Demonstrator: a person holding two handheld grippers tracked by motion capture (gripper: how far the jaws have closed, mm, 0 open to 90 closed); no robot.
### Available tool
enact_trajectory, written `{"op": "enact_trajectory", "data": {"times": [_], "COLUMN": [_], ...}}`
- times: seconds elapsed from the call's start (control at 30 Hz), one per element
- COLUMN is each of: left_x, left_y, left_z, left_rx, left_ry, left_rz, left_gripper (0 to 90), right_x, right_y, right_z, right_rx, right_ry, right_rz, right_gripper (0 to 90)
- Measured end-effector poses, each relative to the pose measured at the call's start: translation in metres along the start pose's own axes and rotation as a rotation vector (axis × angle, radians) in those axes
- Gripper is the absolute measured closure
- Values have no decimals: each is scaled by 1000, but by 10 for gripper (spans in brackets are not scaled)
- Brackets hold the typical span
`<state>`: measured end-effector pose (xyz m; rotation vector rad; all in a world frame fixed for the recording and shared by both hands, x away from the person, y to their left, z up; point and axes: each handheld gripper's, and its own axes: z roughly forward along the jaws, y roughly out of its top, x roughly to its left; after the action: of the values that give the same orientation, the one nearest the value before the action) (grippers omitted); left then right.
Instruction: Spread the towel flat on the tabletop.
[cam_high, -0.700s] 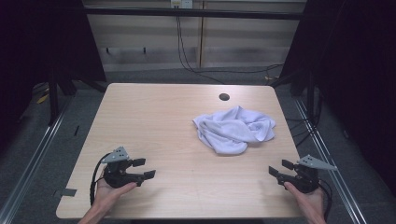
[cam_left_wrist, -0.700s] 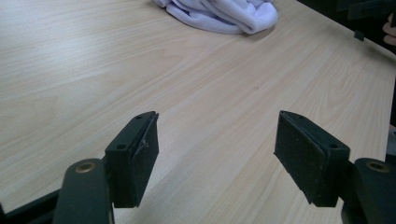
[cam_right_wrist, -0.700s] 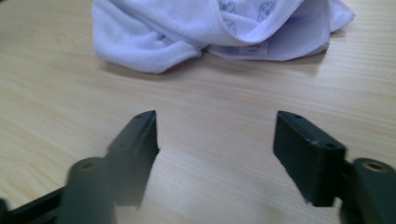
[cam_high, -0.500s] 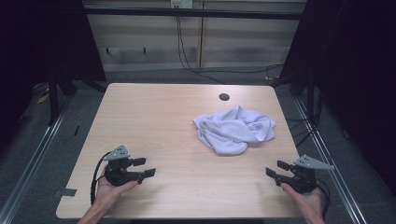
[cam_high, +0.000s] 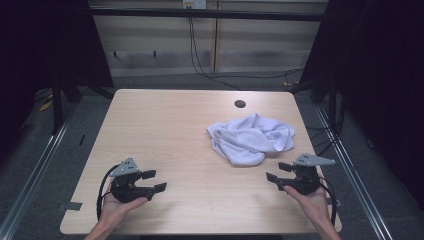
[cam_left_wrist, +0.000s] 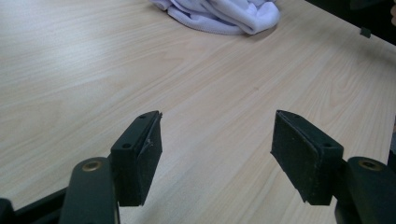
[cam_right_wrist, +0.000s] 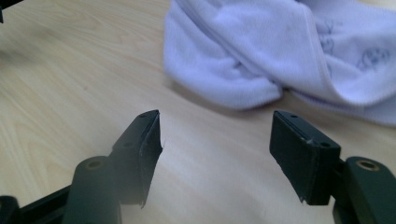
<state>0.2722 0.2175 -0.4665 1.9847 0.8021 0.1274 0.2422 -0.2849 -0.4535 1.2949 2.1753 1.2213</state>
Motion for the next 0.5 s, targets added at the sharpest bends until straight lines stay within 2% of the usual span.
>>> {"op": "enact_trajectory", "data": {"times": [0.07, 0.1, 0.13, 0.17, 0.2, 0.23, 0.27, 0.3, 0.33, 0.37, 0.5], "left_x": [2, 4, 4, 5, 5, 5, 5, 6, 6, 7, 8], "left_y": [-1, -2, -2, -2, -2, -3, -4, -4, -4, -4, -4], "left_z": [1, 2, 2, 3, 3, 2, 1, 0, 0, -1, -3], "left_rx": [7, 17, 17, 18, 18, 16, 17, 17, 17, 13, 2], "left_ry": [2, 2, 2, 2, 2, 2, 4, 1, 1, 6, 8], "left_rz": [-6, -12, -12, -34, -34, -32, -34, -38, -38, -38, -45], "left_gripper": [329, 327, 326, 323, 323, 323, 324, 324, 323, 323, 323], "right_x": [-1, -7, -7, -16, -16, -22, -34, -39, -39, -48, -58], "right_y": [6, 19, 19, 31, 31, 36, 47, 51, 51, 59, 65], "right_z": [4, 16, 16, 29, 29, 35, 49, 56, 56, 70, 98], "right_rx": [-7, -2, -2, -17, -17, -20, -24, -24, -24, -21, 15], "right_ry": [-7, 8, 8, 11, 11, 24, 29, 35, 35, 49, 63], "right_rz": [-7, -11, -11, 6, 6, 26, 34, 39, 39, 47, 58], "right_gripper": [333, 327, 327, 328, 328, 328, 335, 336, 336, 335, 276]}}
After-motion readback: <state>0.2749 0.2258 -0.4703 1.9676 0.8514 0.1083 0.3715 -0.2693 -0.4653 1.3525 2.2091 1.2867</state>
